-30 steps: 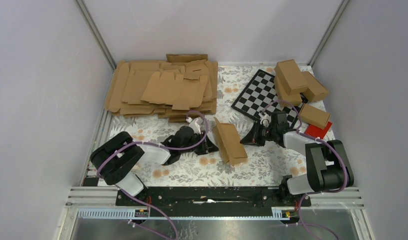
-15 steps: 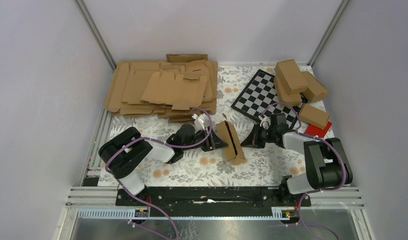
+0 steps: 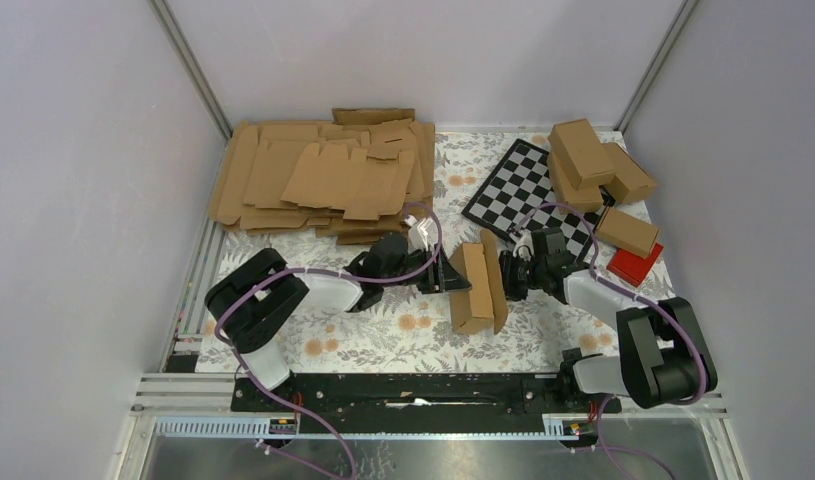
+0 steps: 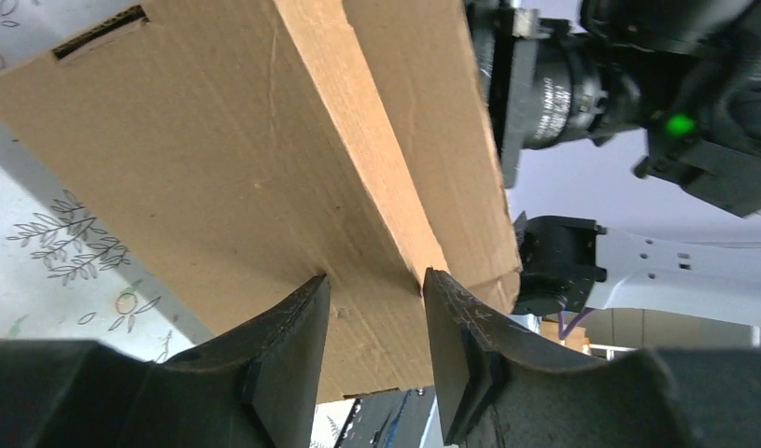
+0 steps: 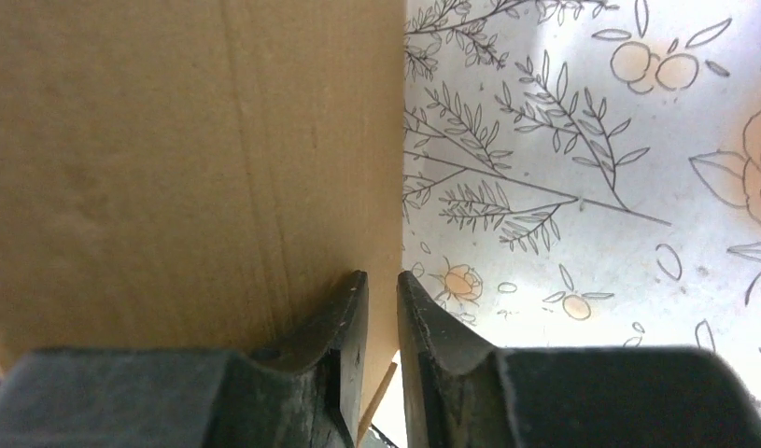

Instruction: Fold the paper box

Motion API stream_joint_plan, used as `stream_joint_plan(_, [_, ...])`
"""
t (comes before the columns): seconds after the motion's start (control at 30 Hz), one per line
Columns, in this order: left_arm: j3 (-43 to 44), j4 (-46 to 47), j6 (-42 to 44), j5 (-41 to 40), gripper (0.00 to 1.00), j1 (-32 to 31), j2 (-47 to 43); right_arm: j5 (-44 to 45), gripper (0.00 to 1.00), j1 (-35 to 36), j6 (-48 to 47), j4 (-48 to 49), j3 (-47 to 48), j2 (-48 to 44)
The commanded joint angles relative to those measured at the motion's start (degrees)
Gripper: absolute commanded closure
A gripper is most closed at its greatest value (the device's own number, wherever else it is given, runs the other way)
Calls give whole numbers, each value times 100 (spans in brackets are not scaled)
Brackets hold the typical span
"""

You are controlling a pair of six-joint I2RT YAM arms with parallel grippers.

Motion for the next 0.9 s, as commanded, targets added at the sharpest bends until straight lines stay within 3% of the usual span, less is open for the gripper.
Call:
stream_joint_plan(0.0, [346,-1140,549,-228,54,-35,14,405,74,349,-176,-587,337,-315])
stream_joint_plan(0.33, [470,-2064,930,-560,56,-31,-124,541,68,759,-190,-780,476,-538])
stream_joint_plan(0.5, [399,-2358,1071,-745,63,-17,-276,603,66,755,-236,-794,359,-795])
stream_joint_plan(0.87, [78,-2165,1069,-627,64,70,-448,882,56,685,-19,-696,326,-1189])
